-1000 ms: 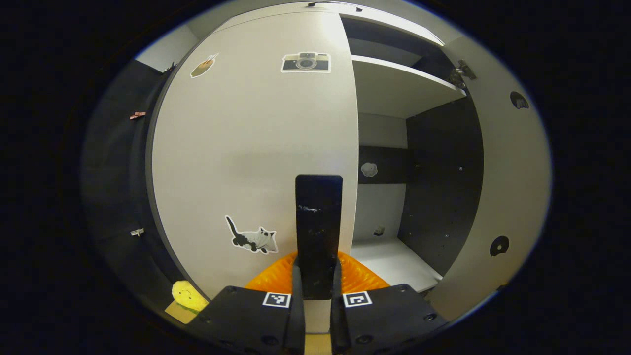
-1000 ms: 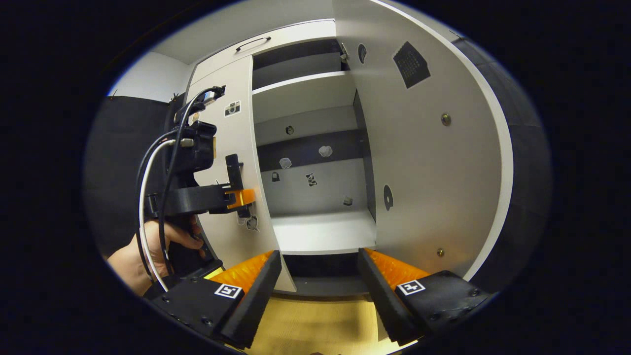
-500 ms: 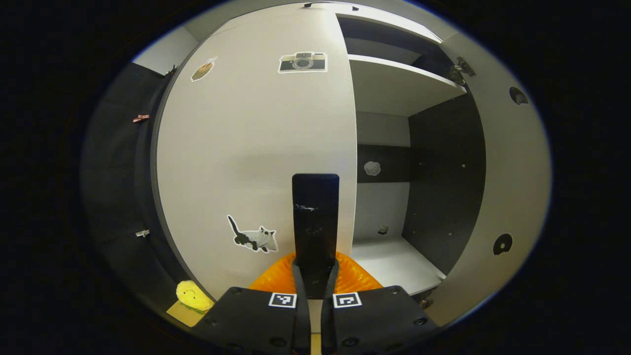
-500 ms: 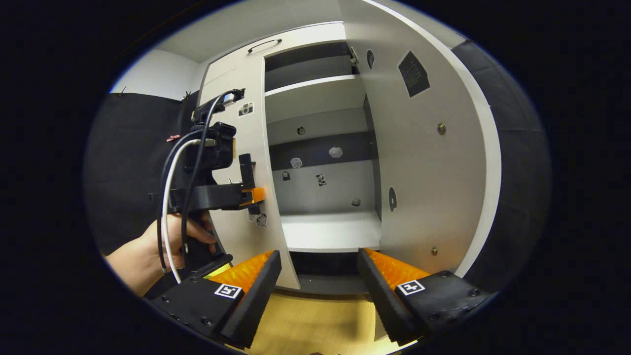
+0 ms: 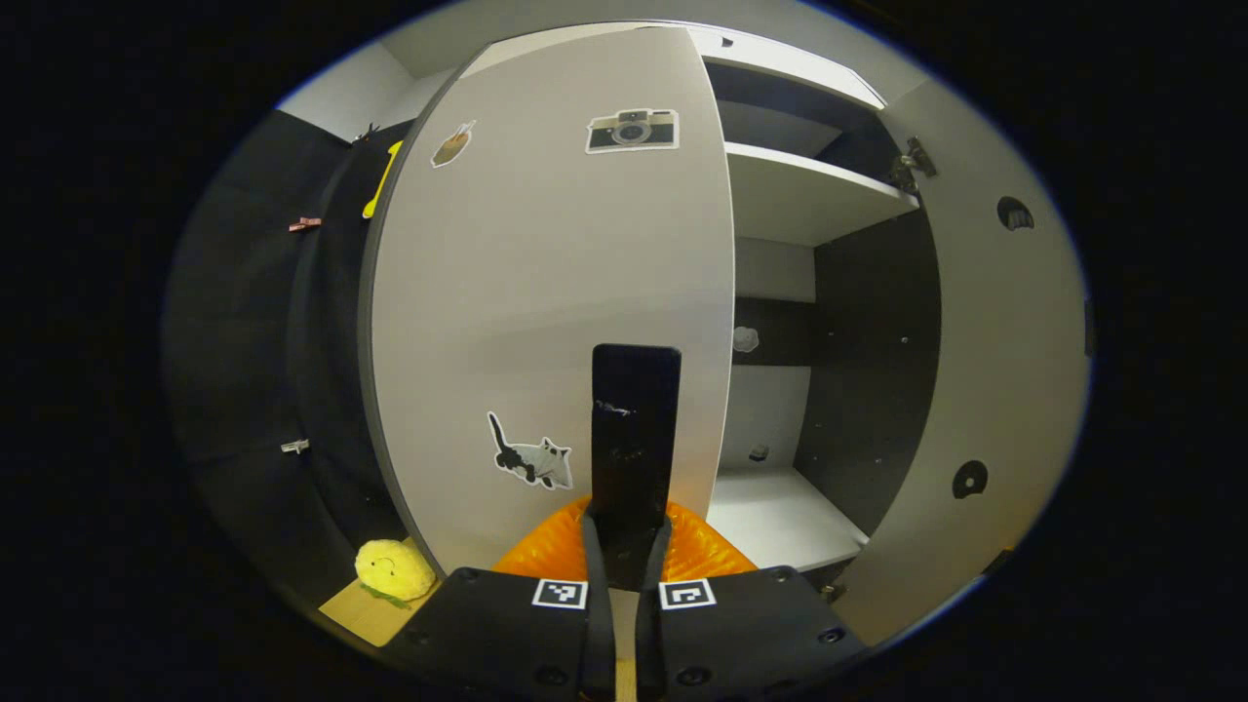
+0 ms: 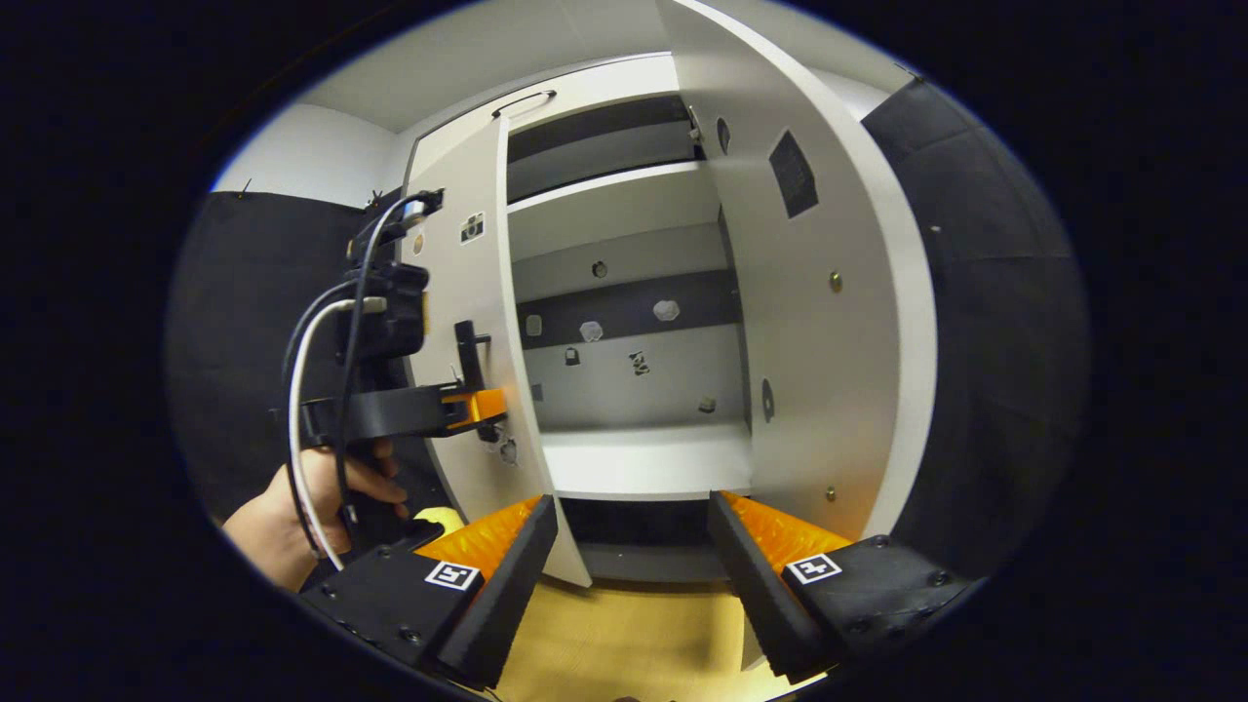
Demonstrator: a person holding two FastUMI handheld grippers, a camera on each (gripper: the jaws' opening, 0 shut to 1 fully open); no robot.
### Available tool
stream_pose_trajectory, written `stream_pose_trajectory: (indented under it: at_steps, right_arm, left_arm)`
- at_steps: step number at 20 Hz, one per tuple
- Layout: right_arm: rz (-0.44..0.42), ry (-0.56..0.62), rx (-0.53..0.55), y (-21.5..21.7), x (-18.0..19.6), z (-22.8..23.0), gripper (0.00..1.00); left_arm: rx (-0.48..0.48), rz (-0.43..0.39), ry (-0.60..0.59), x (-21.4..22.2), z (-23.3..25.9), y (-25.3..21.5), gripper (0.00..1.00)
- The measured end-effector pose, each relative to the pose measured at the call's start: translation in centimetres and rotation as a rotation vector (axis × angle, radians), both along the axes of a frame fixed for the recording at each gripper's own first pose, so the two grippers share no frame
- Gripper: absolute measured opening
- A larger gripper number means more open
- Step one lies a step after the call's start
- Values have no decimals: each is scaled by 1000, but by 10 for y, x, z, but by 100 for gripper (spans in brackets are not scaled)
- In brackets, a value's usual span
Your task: Open the right door of the double-door shoe cabinet with the right hand, and open the left door with the left hand.
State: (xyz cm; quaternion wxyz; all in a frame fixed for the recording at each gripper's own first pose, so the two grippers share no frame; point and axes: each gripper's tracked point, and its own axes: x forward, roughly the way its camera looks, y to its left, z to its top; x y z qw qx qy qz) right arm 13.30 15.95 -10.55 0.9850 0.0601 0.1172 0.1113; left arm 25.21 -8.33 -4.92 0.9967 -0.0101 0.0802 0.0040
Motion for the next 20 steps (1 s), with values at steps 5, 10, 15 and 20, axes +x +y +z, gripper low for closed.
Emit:
stream_pose_trajectory:
  at_steps: [5,10,15,20]
  right_arm:
    - [-119,10,33,12,-32,8,98]
    - [-164,-13,-23,37,-74,7,98]
    - [-186,-2,-29,55,-95,8,98]
    - [-206,-22,-49,59,-100,14,98]
  left_arm:
    - [-2,-82,-21,-9,0,8,14]
    - [-1,-134,-44,-17,0,16,12]
    - [-27,-155,-58,-40,2,40,12]
    - [9,-142,-78,-64,5,84,12]
